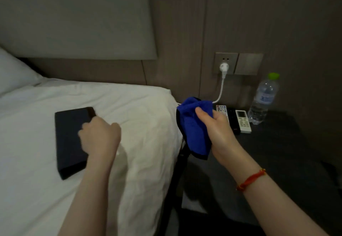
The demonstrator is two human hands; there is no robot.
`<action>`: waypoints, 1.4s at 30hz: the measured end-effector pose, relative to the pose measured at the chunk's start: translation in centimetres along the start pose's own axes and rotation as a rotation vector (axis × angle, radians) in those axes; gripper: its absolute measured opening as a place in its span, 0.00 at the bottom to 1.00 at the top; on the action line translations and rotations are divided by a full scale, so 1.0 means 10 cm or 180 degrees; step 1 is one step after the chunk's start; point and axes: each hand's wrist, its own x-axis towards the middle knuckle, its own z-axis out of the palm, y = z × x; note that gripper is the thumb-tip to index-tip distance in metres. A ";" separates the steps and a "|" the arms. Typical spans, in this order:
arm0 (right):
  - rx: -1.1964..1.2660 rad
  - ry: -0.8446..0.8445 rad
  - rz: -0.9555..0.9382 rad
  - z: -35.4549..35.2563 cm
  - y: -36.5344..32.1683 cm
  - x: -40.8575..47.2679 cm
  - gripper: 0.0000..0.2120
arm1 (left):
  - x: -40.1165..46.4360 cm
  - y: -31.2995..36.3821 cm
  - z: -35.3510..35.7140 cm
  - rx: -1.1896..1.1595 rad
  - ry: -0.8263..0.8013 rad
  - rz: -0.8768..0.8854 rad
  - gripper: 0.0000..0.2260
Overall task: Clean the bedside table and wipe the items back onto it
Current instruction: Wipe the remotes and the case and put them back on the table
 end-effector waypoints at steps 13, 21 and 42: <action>-0.0247 -0.0365 0.0039 0.63 0.09 -0.10 0.08 | 0.41 -0.81 -0.22 0.0388 -0.0783 -0.1347 0.31; -0.0152 -0.0396 0.0074 0.70 0.10 -0.11 0.07 | 0.35 -0.73 -0.26 -0.0846 -0.0293 -0.1222 0.33; -0.1228 -0.0606 -0.1448 0.20 -0.12 -0.36 0.11 | -0.78 0.30 -0.27 -0.4063 -0.2989 -0.0989 0.05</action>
